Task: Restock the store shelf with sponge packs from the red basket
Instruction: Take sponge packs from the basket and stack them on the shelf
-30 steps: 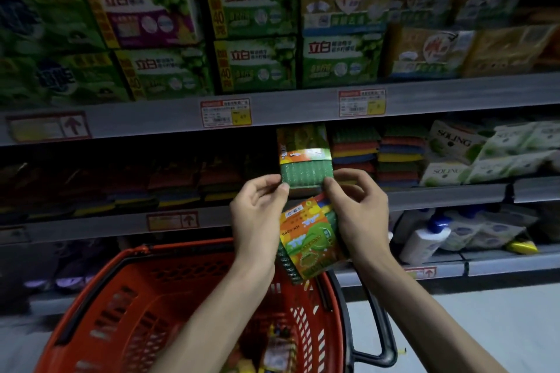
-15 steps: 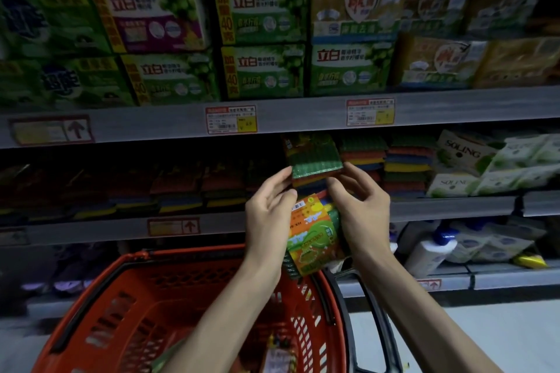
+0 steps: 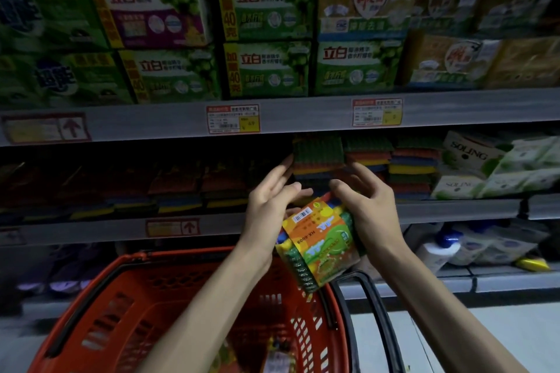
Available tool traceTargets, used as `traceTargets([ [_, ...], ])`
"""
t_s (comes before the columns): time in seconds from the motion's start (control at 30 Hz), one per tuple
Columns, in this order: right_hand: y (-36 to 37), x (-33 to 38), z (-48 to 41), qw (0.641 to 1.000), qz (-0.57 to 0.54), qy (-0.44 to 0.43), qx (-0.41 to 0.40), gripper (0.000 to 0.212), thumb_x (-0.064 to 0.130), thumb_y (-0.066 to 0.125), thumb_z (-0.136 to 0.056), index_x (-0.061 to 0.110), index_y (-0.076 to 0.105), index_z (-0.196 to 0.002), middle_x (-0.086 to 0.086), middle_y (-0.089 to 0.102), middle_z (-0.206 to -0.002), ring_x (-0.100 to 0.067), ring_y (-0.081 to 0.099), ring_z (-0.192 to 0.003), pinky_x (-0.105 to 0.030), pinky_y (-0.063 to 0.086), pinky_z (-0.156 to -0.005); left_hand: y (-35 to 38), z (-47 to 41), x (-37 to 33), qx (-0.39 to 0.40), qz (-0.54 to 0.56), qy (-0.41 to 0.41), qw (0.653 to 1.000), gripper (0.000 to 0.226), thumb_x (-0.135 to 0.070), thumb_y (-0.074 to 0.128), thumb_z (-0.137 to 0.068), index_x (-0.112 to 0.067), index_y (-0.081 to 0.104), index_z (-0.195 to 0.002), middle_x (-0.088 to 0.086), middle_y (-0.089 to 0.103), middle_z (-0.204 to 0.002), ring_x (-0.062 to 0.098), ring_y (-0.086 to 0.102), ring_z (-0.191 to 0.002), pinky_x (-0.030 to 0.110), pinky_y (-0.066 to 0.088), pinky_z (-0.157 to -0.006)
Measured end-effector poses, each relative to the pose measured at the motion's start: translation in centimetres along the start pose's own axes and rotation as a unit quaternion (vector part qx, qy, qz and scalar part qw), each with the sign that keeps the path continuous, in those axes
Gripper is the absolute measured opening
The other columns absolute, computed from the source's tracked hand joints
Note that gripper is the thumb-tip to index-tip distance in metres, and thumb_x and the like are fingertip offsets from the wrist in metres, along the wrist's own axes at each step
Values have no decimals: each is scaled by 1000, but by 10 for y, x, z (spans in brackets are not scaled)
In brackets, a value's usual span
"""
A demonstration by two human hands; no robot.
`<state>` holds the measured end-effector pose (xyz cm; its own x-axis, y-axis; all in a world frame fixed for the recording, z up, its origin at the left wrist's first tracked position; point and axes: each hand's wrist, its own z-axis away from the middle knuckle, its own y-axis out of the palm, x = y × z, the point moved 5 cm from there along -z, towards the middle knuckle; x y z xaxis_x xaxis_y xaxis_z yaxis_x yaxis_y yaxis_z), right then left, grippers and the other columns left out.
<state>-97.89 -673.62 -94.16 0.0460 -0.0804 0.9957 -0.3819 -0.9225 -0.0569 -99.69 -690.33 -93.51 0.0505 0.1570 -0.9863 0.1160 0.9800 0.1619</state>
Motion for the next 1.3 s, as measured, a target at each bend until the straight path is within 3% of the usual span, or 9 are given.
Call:
traceTargets([
  [0.07,0,0,-1,1000,-4,9,10,74,38,79,-78,20,55,-145,0,61,-142,-14,63,-123,-45,51,-107,0,-2,2,-7,5,4,1000,40,-11,56,-103,-37,55,-134,-16,63,-126,17,75,-106,49,54,-102],
  [0.13,-1,-1,-2,1000,1,9,15,69,32,80,-84,18,54,-147,-1,58,-145,-15,63,-124,-44,51,-107,0,-4,4,-12,1,3,1000,35,-11,55,-103,-35,60,-129,-13,67,-124,17,75,-106,48,55,-100],
  [0.23,-2,1,-3,1000,11,14,5,79,43,77,-75,19,54,-147,0,59,-144,-15,63,-124,-45,51,-107,2,-3,7,-1,9,0,1000,31,-11,54,-104,-28,64,-127,-1,70,-127,17,75,-106,38,60,-93],
  [0.37,-2,1,-3,1000,9,15,1,82,46,75,-72,19,54,-147,0,60,-144,-15,63,-123,-46,51,-107,5,-4,7,-2,14,3,1000,31,-10,55,-104,-39,62,-110,-14,68,-118,15,75,-105,31,61,-87],
  [0.47,-1,-1,-3,1000,4,17,-3,81,47,75,-71,23,54,-145,-1,62,-140,-16,66,-118,-47,53,-105,4,-5,7,-6,9,3,1000,29,-9,55,-104,-35,64,-115,-8,71,-118,16,75,-105,37,61,-89],
  [0.6,-2,-4,-5,1000,6,17,-12,82,49,76,-70,23,55,-144,-1,65,-132,-19,67,-115,-48,53,-104,-2,-7,5,-20,-4,1,1000,26,-9,54,-104,-32,64,-111,2,73,-117,14,76,-102,33,59,-85],
  [0.83,-7,-5,-5,999,-14,18,-25,79,44,74,-74,20,51,-145,-3,68,-125,-23,70,-109,-50,55,-99,-10,-10,8,-38,-15,1,999,29,-10,55,-103,-18,64,-130,7,71,-122,14,76,-103,44,59,-94],
  [1.07,-19,-3,0,999,-33,23,-22,43,20,72,-93,22,60,-135,-6,72,-115,-26,72,-100,-33,52,-76,-16,-10,11,-42,-40,14,998,30,-13,57,-102,-22,63,-131,-1,70,-122,10,74,-103,33,56,-88],
  [1.3,-24,-2,6,999,-38,19,-26,33,19,70,-94,24,65,-126,-6,74,-110,-28,73,-99,-38,55,-81,-12,-10,15,-33,-40,-5,999,25,-16,57,-103,-24,64,-126,-5,73,-112,12,75,-104,35,55,-87],
])
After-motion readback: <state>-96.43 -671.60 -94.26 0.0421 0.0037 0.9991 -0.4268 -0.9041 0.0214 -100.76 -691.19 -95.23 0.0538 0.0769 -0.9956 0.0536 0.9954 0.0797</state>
